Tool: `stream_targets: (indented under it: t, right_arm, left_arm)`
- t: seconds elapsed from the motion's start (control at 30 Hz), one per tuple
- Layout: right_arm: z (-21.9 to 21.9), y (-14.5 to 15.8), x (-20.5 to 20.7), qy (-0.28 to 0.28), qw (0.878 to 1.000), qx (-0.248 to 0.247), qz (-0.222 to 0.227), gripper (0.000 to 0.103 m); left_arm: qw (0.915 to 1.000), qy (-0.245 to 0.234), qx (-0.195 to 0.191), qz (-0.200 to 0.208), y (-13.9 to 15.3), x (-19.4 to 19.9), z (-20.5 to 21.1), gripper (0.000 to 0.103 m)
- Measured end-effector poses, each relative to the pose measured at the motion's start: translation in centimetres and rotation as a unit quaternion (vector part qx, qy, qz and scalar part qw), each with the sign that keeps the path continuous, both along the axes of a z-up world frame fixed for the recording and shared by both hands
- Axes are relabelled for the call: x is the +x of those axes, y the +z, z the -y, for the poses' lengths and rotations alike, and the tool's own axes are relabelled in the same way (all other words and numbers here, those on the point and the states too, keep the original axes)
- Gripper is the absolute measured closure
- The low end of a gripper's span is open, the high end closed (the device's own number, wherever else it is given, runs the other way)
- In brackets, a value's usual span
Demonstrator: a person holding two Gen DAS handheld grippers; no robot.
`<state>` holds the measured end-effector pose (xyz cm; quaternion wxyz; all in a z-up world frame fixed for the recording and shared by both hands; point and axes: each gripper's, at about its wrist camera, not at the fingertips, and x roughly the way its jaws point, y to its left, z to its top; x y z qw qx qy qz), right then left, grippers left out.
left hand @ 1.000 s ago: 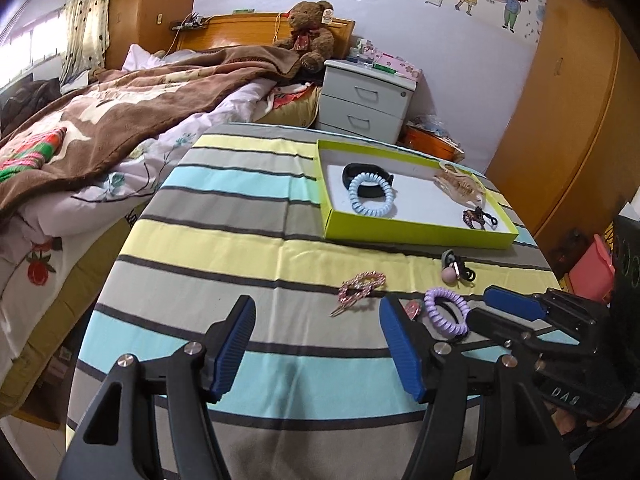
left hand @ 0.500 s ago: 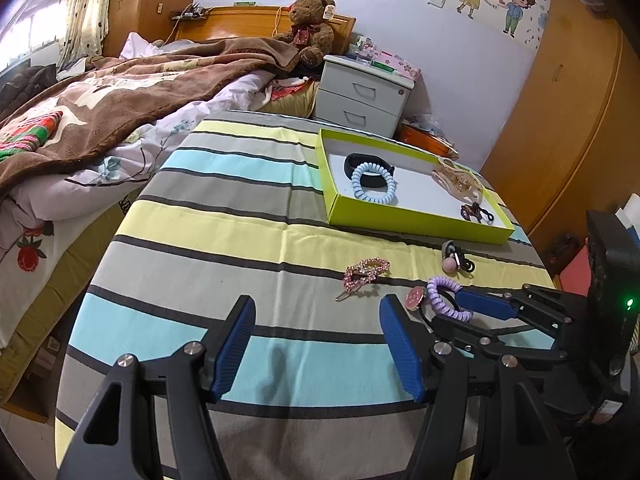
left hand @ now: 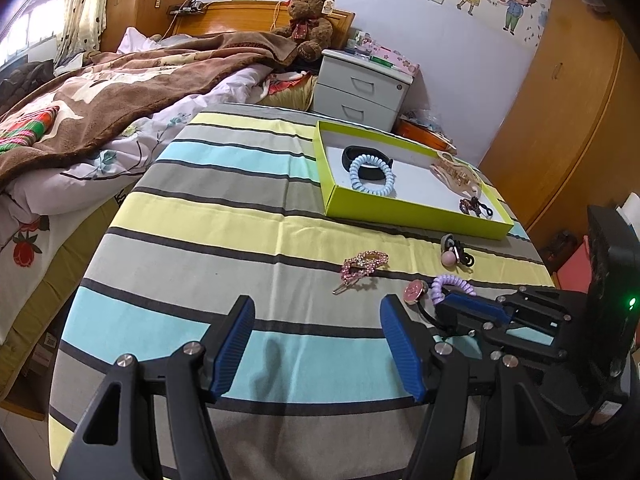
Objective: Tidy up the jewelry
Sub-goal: 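Grasp the black teal-bead hair tie with the left gripper while the right gripper holds the purple hair tie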
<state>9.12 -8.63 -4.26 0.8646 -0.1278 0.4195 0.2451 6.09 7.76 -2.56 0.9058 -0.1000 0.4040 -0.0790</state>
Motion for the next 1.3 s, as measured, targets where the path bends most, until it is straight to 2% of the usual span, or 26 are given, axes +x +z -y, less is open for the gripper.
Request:
stream_targets:
  t: [0.53, 0.77, 1.1, 1.17, 1.3]
  right_arm:
    - [4.1, 2.7, -1.4, -0.047, 0.997, 0.036, 0.039, 0.094]
    - [6.4, 3.3, -1.7, -0.079, 0.995, 0.043, 0.049, 0.094]
    - [8.4, 3.2, -1.8, -0.098, 0.992, 0.056, 0.052, 0.094]
    - [8.7, 3.1, -1.7, -0.101, 0.992, 0.059, 0.05, 0.094]
    - [8.7, 3.0, -1.5, -0.101, 0.992, 0.061, 0.051, 0.094]
  left_arm:
    - [0.999, -0.042, -0.009, -0.014, -0.2, 0.9, 2.6, 0.036]
    - [0.9974, -0.071, 0.004, -0.014, -0.1, 1.8, 5.1, 0.036]
    - [0.995, -0.087, 0.044, -0.022, -0.9, 3.2, 8.2, 0.036]
    - [0.9945, -0.089, 0.049, -0.025, -1.1, 3.4, 8.6, 0.038]
    - [0.9936, -0.087, 0.062, -0.036, -1.8, 4.0, 9.1, 0.051]
